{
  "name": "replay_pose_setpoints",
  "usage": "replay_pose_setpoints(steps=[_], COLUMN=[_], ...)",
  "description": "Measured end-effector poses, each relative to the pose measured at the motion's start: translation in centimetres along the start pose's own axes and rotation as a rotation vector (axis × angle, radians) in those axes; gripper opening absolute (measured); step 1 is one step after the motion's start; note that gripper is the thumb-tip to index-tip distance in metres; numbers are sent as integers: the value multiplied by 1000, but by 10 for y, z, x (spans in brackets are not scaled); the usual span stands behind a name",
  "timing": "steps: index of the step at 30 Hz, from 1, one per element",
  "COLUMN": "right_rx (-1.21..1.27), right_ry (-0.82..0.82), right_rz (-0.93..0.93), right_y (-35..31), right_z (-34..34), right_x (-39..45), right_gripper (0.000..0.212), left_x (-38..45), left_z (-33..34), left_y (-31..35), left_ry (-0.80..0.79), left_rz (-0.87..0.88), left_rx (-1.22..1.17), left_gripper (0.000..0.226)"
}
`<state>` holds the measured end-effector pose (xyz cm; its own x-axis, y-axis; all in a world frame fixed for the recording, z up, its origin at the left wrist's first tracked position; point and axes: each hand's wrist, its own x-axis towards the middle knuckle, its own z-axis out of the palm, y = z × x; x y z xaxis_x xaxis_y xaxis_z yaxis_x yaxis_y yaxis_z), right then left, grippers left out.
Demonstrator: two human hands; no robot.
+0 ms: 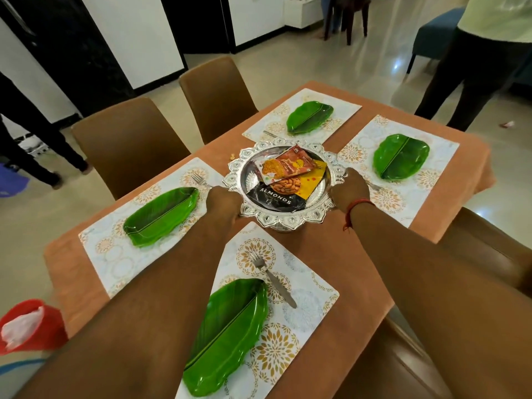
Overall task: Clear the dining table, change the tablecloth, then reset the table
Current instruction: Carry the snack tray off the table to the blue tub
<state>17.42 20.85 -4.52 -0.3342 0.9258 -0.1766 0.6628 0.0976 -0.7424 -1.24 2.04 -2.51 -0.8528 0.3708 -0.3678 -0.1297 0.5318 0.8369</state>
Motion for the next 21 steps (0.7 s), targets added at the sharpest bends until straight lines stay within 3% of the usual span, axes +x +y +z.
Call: replay_pose_setpoints(steps=[2, 6, 8, 11, 15, 18, 21], right_rx=[31, 80, 117, 142, 187, 189, 218], right_ry=[9, -3, -17, -59, -189, -262, -342], right_rz=[9, -31, -58, -89, -165, -258, -342], right_y=[-1, -19, -36, -73, -142, -188, -229], right_z=[0, 1, 1, 3, 23, 49, 83], right_x=[-1, -16, -29, -51, -104, -148, -202], right_gripper=[42, 52, 47, 45, 57, 39, 36], left_x=[-6, -19, -22, -23, -23, -57, -84], left_z=[-3, -22, -42, -87, -179, -255, -332], left_y=[1, 3, 4, -1, -21, -27, -54], left_ry=[3, 40, 98, 128, 195, 289, 371], left_rz=[-4, -13, -2, 9, 44, 87, 96], left_rx=[-77, -182, -177, -182, -211, -233, -287], left_gripper=[32, 30, 14, 38, 24, 18, 19])
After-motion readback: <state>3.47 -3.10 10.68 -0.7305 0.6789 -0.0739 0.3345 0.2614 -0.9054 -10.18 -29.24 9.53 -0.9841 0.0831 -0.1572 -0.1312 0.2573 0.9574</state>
